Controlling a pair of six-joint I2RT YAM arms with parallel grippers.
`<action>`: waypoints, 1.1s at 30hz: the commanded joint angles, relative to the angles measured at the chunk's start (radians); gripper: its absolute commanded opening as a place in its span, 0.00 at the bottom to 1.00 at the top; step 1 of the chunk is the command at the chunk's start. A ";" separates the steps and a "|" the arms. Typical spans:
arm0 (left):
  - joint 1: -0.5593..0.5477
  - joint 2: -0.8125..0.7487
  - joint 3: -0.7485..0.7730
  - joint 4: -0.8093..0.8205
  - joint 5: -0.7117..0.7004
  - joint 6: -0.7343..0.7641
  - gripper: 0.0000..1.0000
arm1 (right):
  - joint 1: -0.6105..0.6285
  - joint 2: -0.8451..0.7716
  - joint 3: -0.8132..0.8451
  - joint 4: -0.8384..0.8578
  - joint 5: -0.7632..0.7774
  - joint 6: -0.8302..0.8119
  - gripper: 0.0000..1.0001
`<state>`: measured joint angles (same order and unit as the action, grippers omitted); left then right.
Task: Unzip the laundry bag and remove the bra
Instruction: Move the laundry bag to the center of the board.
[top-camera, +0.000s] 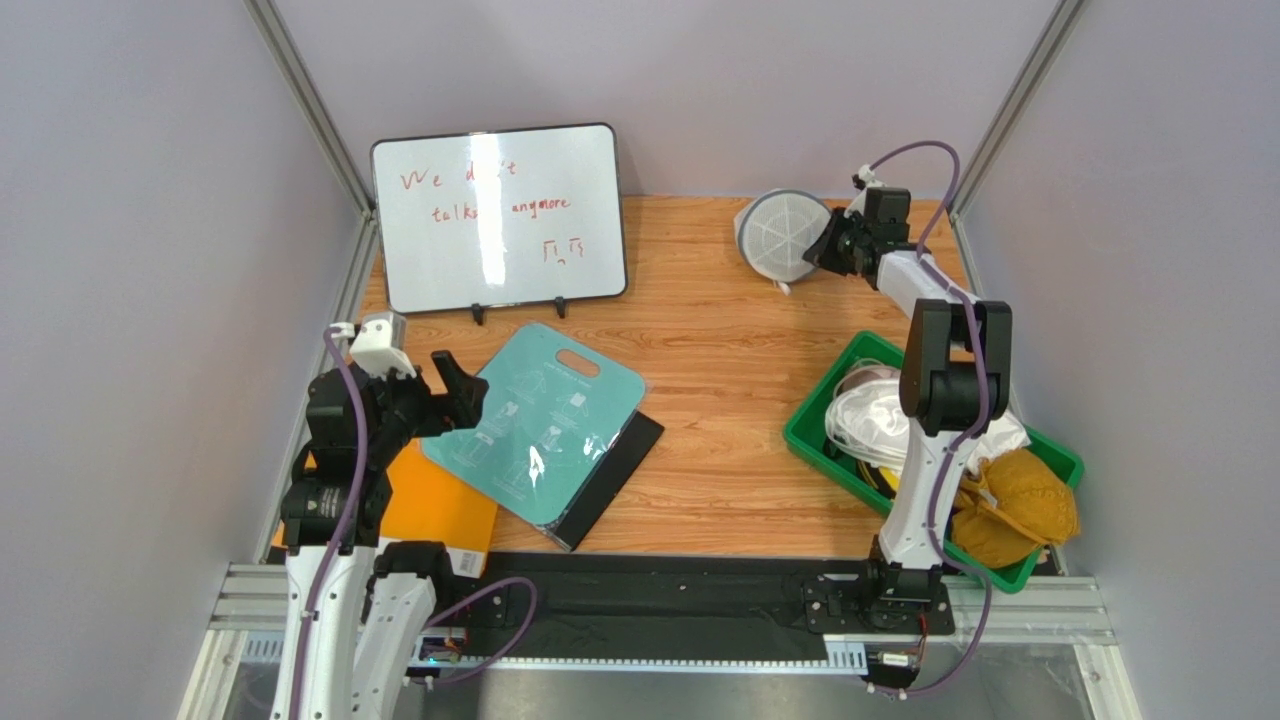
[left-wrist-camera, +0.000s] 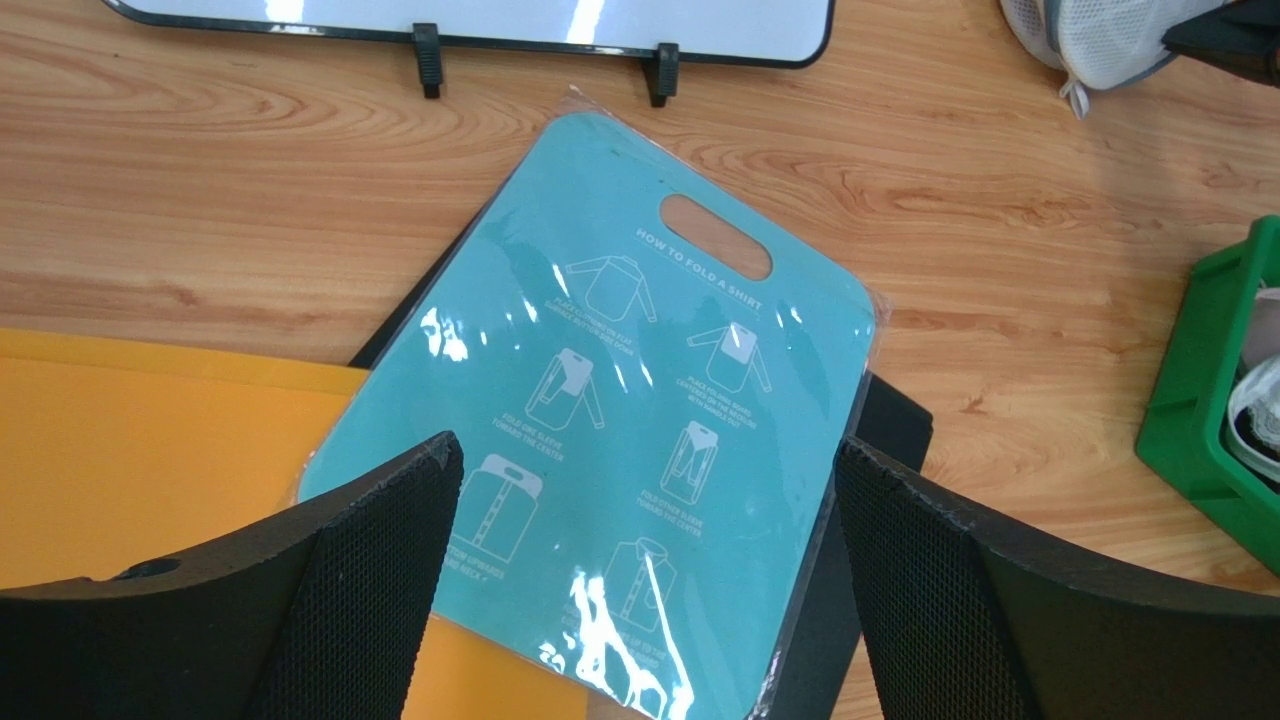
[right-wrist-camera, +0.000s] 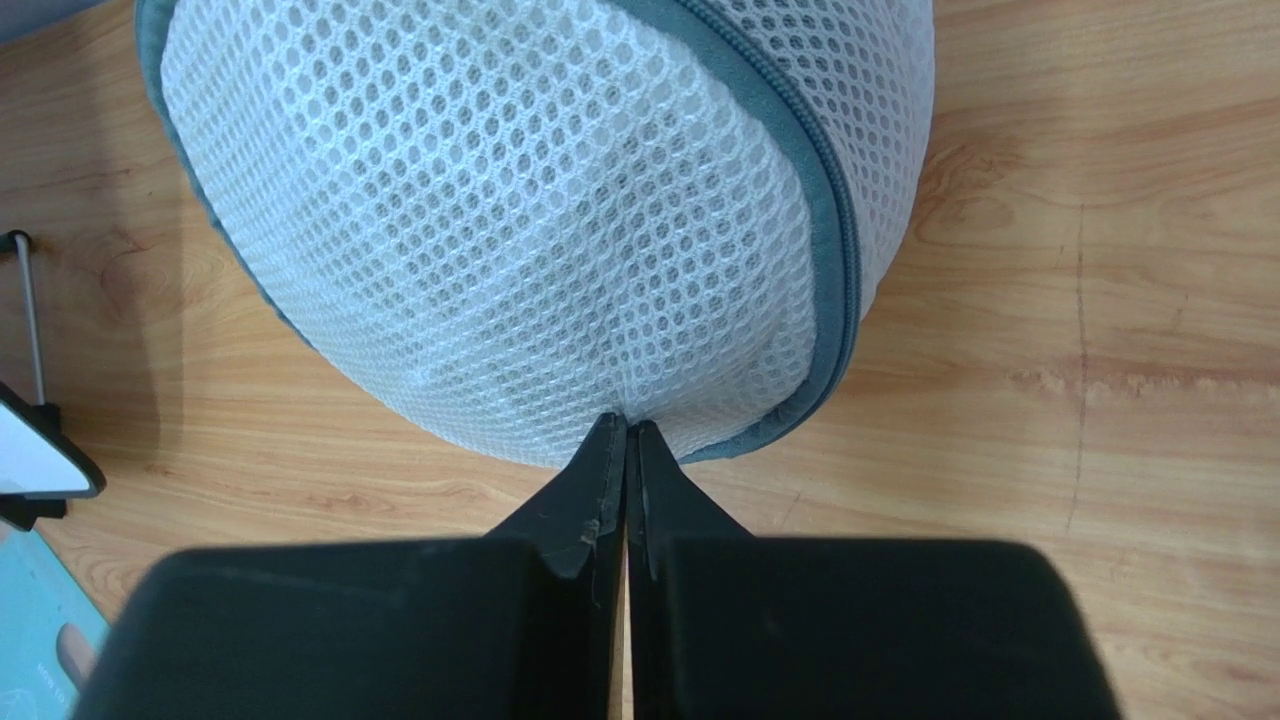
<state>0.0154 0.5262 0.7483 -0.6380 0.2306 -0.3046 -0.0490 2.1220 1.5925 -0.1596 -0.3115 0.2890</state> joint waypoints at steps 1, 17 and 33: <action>0.000 -0.003 0.002 0.032 0.007 0.009 0.98 | 0.000 -0.138 -0.038 0.029 -0.008 -0.034 0.00; 0.000 -0.015 -0.006 0.038 0.036 0.010 0.97 | 0.089 -0.408 -0.307 0.045 -0.086 0.048 0.00; -0.225 0.049 -0.050 0.161 -0.053 -0.136 0.91 | 0.402 -0.643 -0.581 0.046 -0.061 0.107 0.00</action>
<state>-0.1349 0.5255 0.7071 -0.5705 0.2207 -0.3763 0.3141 1.5620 1.0584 -0.1356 -0.3939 0.3664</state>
